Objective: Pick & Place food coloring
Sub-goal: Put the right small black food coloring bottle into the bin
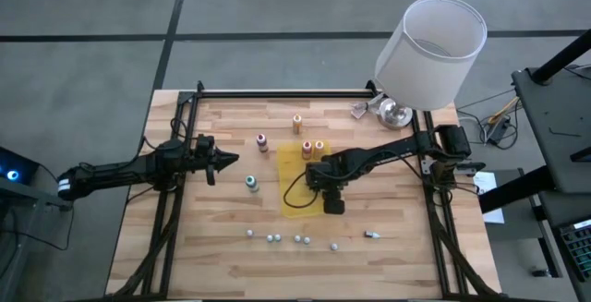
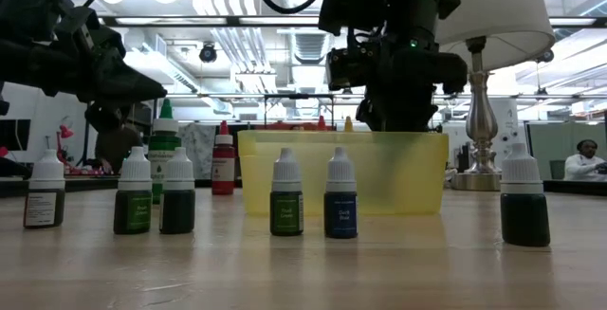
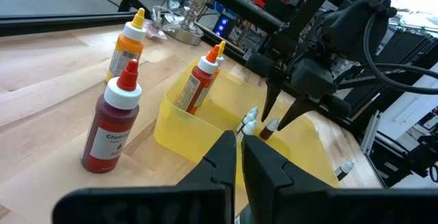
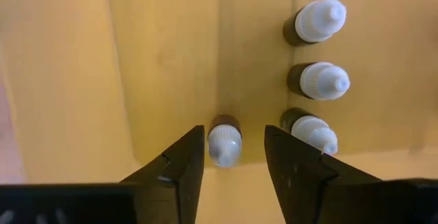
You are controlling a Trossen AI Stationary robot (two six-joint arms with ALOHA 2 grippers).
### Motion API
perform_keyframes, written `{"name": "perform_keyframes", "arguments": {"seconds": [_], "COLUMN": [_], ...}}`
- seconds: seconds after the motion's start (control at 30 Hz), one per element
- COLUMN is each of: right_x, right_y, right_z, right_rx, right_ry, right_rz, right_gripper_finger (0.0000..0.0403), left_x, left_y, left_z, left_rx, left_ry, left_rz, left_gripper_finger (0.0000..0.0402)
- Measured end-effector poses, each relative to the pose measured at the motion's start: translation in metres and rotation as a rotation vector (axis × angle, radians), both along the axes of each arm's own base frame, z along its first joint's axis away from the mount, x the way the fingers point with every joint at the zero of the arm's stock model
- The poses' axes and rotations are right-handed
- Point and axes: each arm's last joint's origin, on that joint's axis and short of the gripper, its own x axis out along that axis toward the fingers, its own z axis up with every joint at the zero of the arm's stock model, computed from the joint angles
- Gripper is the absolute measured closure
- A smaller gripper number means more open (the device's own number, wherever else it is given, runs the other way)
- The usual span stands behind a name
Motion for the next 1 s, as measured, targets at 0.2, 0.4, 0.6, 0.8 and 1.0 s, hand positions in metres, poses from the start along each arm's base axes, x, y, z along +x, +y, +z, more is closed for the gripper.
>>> {"name": "perform_keyframes", "arguments": {"seconds": [0.2,0.4,0.6,0.8,1.0], "right_x": [0.001,0.003,0.002,-0.01,-0.028], "right_y": [0.0,0.0,0.001,0.013,0.024], "right_z": [0.002,0.01,0.03,0.06,0.089], "right_rx": [0.0,0.002,0.002,0.001,-0.002], "right_ry": [-0.003,-0.025,-0.032,-0.11,-0.174], "right_rz": [-0.001,0.0,0.005,0.046,0.061], "right_gripper_finger": [0.0244,0.0241,0.0242,0.0239,0.0239], "left_x": [0.0,0.0,0.0,0.0,0.0], "left_y": [0.0,0.0,0.0,0.0,0.0], "left_z": [0.0,0.0,0.0,0.0,0.0], "left_rx": [0.0,0.0,0.0,0.0,0.0], "left_ry": [0.0,0.0,0.0,0.0,0.001], "left_rz": [0.0,0.0,0.0,0.0,0.0], "left_gripper_finger": [0.0401,0.0401,0.0401,0.0401,0.0401]}}
